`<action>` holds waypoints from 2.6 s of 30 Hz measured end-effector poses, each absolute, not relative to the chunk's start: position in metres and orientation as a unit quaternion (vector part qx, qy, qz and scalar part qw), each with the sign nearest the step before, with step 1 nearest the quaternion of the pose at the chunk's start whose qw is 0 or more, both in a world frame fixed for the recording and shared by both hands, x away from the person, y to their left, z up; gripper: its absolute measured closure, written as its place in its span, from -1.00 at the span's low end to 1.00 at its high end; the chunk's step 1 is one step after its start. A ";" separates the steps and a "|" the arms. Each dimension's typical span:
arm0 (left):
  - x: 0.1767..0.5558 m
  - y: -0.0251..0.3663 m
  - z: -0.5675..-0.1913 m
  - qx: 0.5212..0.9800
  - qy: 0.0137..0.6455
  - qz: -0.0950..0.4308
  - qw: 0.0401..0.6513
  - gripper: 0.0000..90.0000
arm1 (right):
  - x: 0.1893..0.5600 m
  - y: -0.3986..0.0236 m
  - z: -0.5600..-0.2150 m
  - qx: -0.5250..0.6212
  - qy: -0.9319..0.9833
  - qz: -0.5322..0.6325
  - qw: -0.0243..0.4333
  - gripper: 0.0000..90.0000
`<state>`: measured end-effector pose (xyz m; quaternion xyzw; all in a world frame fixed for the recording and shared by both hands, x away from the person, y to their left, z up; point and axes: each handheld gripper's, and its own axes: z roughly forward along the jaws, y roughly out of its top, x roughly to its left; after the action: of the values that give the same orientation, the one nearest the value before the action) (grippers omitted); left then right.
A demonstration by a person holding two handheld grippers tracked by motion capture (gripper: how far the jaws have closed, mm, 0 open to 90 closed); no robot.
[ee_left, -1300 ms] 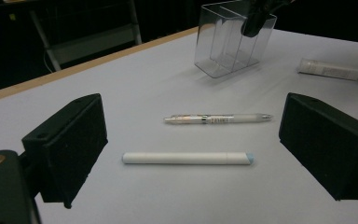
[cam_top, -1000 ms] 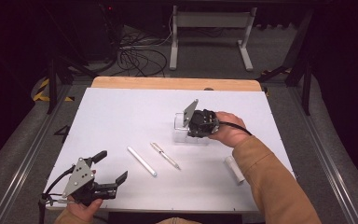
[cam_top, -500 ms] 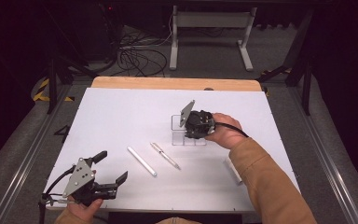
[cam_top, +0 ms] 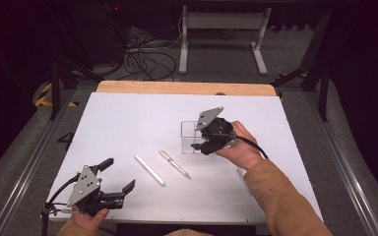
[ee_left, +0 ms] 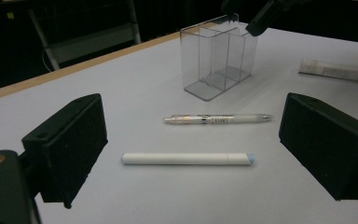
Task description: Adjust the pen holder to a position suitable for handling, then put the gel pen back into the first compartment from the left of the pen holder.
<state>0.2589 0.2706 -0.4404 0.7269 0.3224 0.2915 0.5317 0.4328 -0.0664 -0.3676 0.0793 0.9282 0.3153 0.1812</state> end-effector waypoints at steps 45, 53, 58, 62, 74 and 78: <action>0.260 0.270 -0.439 0.726 0.321 0.290 0.535 -0.82 | 0.388 -0.076 -0.374 0.212 0.855 0.464 0.093 -1.00; 0.260 0.269 -0.439 0.726 0.321 0.290 0.535 -0.82 | 0.381 -0.068 -0.378 0.247 0.851 0.447 0.123 -0.88; 0.260 0.270 -0.439 0.725 0.321 0.290 0.535 -0.82 | 0.376 -0.065 -0.384 0.258 0.853 0.427 0.152 -0.64; 0.260 0.270 -0.439 0.726 0.321 0.291 0.534 -0.82 | 0.374 -0.062 -0.392 0.264 0.859 0.409 0.156 -0.44; 0.259 0.270 -0.439 0.727 0.320 0.291 0.533 -0.82 | 0.373 -0.048 -0.424 0.274 0.882 0.363 0.122 -0.16; 0.259 0.270 -0.439 0.727 0.320 0.292 0.533 -0.82 | 0.373 -0.046 -0.431 0.279 0.885 0.356 0.113 -0.09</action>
<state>0.2592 0.2698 -0.4390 0.7268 0.3199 0.2918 0.5332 0.3725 -0.0456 -0.4308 0.2787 0.8849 0.3556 0.1134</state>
